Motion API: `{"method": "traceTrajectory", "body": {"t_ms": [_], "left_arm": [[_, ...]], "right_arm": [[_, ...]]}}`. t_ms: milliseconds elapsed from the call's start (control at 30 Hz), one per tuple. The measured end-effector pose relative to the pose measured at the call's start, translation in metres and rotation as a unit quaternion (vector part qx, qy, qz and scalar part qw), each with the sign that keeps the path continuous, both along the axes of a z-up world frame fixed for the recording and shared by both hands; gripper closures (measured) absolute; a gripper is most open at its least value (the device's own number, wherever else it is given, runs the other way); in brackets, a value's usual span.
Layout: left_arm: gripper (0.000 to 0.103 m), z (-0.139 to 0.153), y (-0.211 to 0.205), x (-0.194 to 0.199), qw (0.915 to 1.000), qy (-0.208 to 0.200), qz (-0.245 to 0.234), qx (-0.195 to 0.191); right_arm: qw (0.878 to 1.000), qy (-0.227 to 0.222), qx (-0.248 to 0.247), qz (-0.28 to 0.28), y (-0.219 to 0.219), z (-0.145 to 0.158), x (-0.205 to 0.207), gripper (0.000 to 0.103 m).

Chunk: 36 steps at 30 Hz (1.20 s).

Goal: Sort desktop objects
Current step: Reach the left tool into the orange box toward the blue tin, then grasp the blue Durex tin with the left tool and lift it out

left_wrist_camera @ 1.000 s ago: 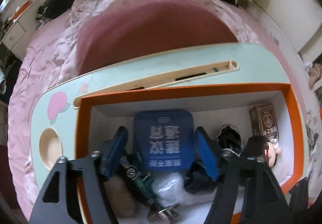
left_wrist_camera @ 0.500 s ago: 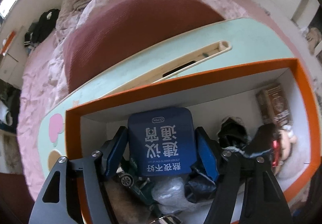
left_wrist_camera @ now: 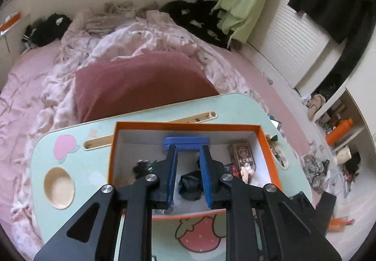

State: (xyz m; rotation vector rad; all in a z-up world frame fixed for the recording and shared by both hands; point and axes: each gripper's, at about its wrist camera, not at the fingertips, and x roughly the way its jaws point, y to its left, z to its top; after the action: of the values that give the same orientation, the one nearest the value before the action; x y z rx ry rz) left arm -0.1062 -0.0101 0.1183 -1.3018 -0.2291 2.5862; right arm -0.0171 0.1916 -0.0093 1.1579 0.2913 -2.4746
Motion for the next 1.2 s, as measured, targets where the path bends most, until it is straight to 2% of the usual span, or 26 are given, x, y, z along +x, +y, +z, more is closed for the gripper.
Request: {"method": "traceTrajectory", "body": {"t_ms": [33, 67, 100, 167, 333, 433, 533, 733, 833, 933, 1000, 1133, 1200], "left_arm": [[0.082, -0.002, 0.001, 0.000, 1.0000, -0.005, -0.003, -0.002], [0.075, -0.006, 0.002, -0.003, 0.9998, -0.016, -0.005, -0.008], [0.056, -0.013, 0.004, -0.009, 0.9993, -0.032, 0.001, -0.018], [0.037, -0.026, 0.002, -0.020, 0.9982, -0.049, 0.014, -0.032], [0.037, -0.052, 0.024, -0.038, 0.9967, -0.069, 0.002, -0.041], [0.036, -0.061, 0.042, -0.042, 0.9947, -0.080, -0.010, -0.063], [0.036, -0.063, 0.051, -0.048, 0.9931, -0.080, -0.002, -0.086], [0.032, -0.088, 0.053, -0.076, 0.9820, -0.140, 0.028, -0.124], [0.032, -0.098, 0.044, -0.080, 0.9845, -0.160, 0.024, -0.069], [0.037, -0.104, 0.031, -0.081, 0.9850, -0.171, 0.020, -0.015], [0.037, -0.103, 0.026, -0.079, 0.9855, -0.169, 0.017, -0.001], [0.037, -0.093, 0.022, -0.066, 0.9890, -0.143, 0.007, 0.037], [0.037, -0.080, 0.017, -0.053, 0.9921, -0.113, 0.003, 0.056]], "right_arm": [[1.000, 0.000, 0.000, 0.000, 0.000, 0.000, -0.001, 0.000], [1.000, 0.000, 0.000, 0.000, 0.001, 0.000, -0.001, 0.000], [1.000, 0.000, 0.000, 0.000, 0.001, 0.000, 0.000, 0.000], [1.000, 0.000, 0.000, 0.000, 0.001, 0.000, 0.001, 0.000], [1.000, 0.000, 0.000, 0.000, 0.002, 0.001, 0.003, 0.000], [1.000, 0.000, -0.001, 0.000, 0.003, 0.000, 0.005, 0.000], [1.000, 0.001, -0.001, 0.001, 0.002, 0.005, 0.005, 0.000], [1.000, 0.000, -0.001, 0.001, 0.000, 0.004, 0.006, 0.000], [1.000, 0.001, -0.001, 0.001, -0.001, 0.005, 0.005, 0.000], [1.000, 0.001, -0.001, 0.001, 0.000, 0.005, 0.005, 0.000], [1.000, 0.001, -0.001, 0.001, 0.000, 0.005, 0.005, 0.000], [1.000, 0.001, -0.002, 0.001, -0.001, 0.005, 0.005, 0.000], [1.000, 0.001, -0.002, 0.001, -0.001, 0.006, 0.005, 0.000]]}}
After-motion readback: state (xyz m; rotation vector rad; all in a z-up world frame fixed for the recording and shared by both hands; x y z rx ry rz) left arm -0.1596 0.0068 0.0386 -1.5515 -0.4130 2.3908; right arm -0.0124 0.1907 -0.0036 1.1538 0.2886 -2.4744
